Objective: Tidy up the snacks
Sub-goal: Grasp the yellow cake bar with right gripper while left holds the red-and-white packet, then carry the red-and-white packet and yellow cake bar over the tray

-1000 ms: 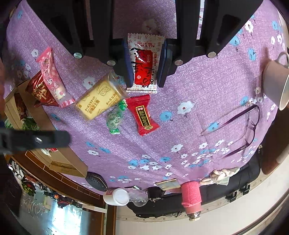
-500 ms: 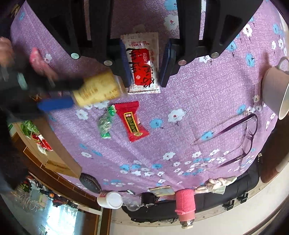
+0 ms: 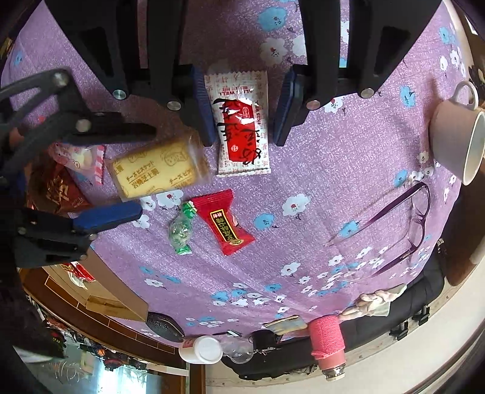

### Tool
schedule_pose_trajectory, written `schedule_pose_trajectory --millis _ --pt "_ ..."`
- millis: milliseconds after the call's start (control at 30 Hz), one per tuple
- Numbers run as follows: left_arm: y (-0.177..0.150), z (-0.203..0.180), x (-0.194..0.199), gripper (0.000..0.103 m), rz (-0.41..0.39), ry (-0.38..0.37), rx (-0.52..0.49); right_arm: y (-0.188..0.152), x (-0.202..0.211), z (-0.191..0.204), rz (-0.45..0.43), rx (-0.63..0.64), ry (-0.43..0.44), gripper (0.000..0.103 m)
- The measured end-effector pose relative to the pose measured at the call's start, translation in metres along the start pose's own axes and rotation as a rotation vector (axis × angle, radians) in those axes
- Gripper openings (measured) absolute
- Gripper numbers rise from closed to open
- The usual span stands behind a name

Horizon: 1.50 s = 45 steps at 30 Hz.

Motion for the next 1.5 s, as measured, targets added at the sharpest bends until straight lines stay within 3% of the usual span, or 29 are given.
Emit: schedule_pose_trajectory --millis 67,133,200,333,467,633,833,1067,1267,1500 --pt "0.0 0.0 0.0 0.04 -0.001 -0.001 0.003 -0.003 -0.003 -0.002 0.002 -0.008 -0.025 0.065" --pt "0.001 0.001 0.0 0.039 -0.002 -0.004 0.014 -0.004 0.001 -0.001 -0.022 -0.013 -0.028 0.046" --pt "0.002 0.002 -0.001 0.032 -0.006 -0.005 0.027 -0.007 0.004 -0.001 -0.024 -0.028 -0.045 0.037" --pt "0.005 0.002 -0.001 0.031 -0.018 0.007 0.058 -0.011 0.009 -0.005 -0.053 -0.099 -0.084 0.037" --pt "0.009 0.001 -0.002 0.031 -0.028 -0.006 0.09 -0.01 0.025 -0.019 -0.127 -0.205 -0.018 0.037" --pt "0.013 0.003 0.003 0.031 -0.052 -0.076 0.142 -0.008 0.046 -0.042 -0.228 -0.332 0.121 0.037" --pt "0.019 0.002 0.014 0.031 -0.097 -0.162 0.172 -0.009 0.058 -0.059 -0.281 -0.424 0.193 0.037" --pt "0.021 0.005 0.019 0.031 -0.126 -0.18 0.193 -0.014 0.069 -0.077 -0.331 -0.51 0.234 0.037" --pt "0.022 0.008 0.023 0.031 -0.15 -0.137 0.2 -0.02 0.072 -0.094 -0.351 -0.568 0.242 0.037" --pt "0.027 0.014 0.032 0.031 -0.215 0.028 0.214 -0.026 0.079 -0.108 -0.379 -0.612 0.252 0.037"
Point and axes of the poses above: each gripper's, at about its wrist camera, not at the fingertips, and x roughly against the way its jaws point, z to its left, y to its top, the point moved 10 cm from there along -x, roughly the way its jaws point, and after that the axes turned 15 degrees about z, right-handed, at the moved point
